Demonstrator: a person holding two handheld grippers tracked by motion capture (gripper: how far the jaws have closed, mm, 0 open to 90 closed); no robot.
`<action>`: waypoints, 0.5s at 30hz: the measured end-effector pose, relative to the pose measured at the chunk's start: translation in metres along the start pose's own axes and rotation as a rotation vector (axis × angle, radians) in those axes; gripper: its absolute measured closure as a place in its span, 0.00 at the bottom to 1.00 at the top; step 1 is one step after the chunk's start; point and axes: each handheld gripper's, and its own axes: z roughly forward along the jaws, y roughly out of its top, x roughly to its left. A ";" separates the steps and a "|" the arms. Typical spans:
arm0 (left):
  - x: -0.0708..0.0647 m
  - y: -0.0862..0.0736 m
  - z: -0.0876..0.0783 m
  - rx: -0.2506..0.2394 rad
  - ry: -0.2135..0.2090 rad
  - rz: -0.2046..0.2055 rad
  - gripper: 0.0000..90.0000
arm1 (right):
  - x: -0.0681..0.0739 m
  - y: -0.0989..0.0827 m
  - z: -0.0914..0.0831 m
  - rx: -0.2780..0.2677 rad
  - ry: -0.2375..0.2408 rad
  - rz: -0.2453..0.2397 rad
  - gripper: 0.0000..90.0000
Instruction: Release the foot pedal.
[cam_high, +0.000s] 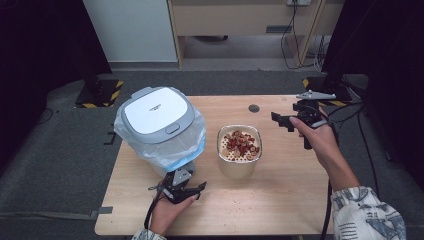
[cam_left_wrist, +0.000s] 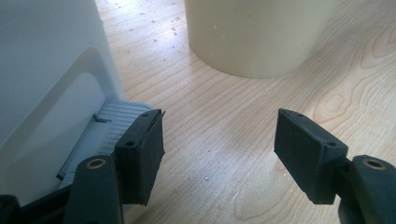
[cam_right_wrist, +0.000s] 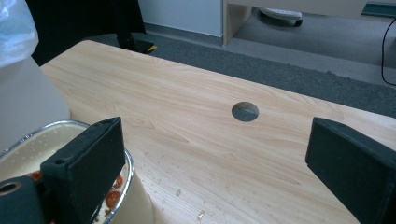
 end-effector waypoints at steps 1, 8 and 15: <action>0.000 0.000 0.000 -0.002 -0.002 -0.004 0.36 | -0.001 -0.002 -0.001 0.001 -0.002 0.001 0.06; 0.000 0.000 0.001 -0.005 -0.007 -0.018 0.35 | -0.005 -0.015 -0.005 0.006 -0.015 0.000 0.06; 0.000 0.000 0.001 -0.003 -0.012 -0.015 0.35 | -0.008 -0.033 -0.008 0.020 -0.030 0.003 0.06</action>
